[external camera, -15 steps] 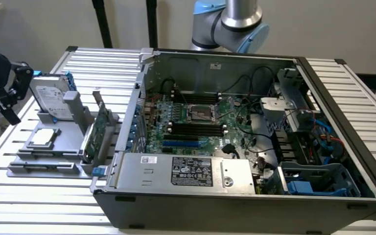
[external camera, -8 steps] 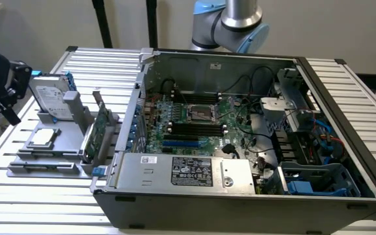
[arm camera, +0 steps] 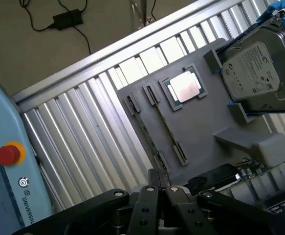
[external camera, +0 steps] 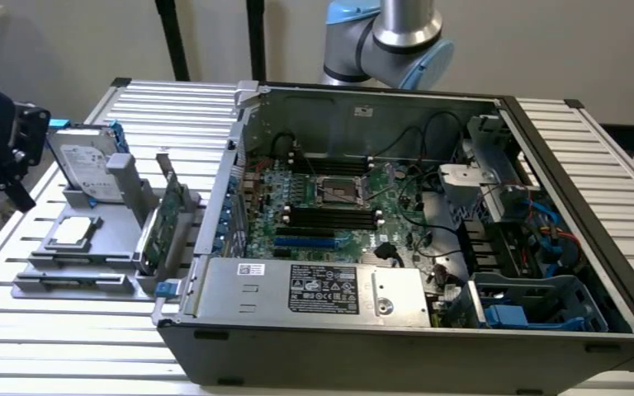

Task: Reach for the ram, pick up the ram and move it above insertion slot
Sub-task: 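Pick up the ram and move it above insertion slot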

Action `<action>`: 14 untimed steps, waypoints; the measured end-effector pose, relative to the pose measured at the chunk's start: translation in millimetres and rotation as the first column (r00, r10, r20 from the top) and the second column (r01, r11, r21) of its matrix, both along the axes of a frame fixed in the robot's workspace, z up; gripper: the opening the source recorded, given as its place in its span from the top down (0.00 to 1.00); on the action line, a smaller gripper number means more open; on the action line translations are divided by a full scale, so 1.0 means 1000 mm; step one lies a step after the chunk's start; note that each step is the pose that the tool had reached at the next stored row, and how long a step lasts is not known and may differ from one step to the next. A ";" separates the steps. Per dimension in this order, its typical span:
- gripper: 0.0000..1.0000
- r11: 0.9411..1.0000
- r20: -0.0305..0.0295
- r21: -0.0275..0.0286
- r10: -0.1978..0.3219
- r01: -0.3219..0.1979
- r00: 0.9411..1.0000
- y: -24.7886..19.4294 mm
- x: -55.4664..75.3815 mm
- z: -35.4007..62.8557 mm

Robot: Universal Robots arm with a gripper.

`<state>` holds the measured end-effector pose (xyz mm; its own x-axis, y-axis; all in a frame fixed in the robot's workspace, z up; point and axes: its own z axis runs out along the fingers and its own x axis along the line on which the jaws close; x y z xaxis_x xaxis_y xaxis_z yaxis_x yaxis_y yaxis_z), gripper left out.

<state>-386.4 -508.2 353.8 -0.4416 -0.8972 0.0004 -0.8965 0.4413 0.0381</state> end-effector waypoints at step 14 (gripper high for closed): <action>0.89 0.968 0.000 0.000 0.251 -0.251 0.968 0.0000 0.000 -0.0039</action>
<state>-386.4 -508.2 350.0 -0.2019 -0.9794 0.0004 -0.9787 0.2018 0.0380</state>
